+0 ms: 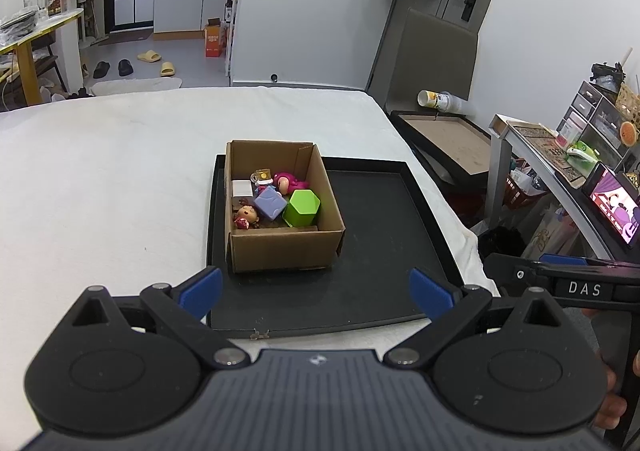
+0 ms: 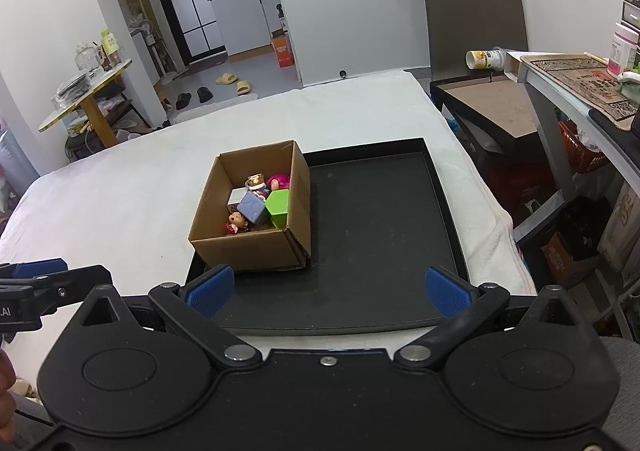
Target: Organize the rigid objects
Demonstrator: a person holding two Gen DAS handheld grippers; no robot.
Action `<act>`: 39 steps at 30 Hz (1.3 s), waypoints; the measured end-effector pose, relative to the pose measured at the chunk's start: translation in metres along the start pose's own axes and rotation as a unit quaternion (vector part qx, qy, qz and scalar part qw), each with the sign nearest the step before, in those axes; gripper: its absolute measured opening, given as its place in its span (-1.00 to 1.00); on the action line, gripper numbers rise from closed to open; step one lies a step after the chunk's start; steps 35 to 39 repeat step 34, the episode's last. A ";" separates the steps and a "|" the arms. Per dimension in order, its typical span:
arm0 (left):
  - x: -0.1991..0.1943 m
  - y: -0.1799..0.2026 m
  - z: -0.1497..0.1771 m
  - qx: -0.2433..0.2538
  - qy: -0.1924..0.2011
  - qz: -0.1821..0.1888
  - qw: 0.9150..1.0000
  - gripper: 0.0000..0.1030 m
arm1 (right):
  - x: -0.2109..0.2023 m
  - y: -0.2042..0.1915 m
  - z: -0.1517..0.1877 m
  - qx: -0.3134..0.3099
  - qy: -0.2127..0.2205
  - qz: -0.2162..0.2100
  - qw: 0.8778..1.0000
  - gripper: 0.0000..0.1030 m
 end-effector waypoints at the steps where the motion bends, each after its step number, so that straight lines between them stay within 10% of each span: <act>1: 0.000 0.000 0.000 0.000 -0.001 0.000 1.000 0.93 | 0.000 0.000 0.000 0.000 0.000 0.000 1.000 1.00; 39: 0.007 0.004 -0.001 0.019 -0.001 0.002 1.000 0.93 | 0.009 0.001 0.004 0.006 -0.011 0.005 1.000 1.00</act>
Point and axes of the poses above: each gripper's, at about its wrist camera, not at the fingertips, and x roughly the way its jaws point, y to its right, z to its underside, the point moved 10 cm from there along x, roughly the way its jaws point, and after that the axes turned 12 degrees about -y, right-handed, at the moved point
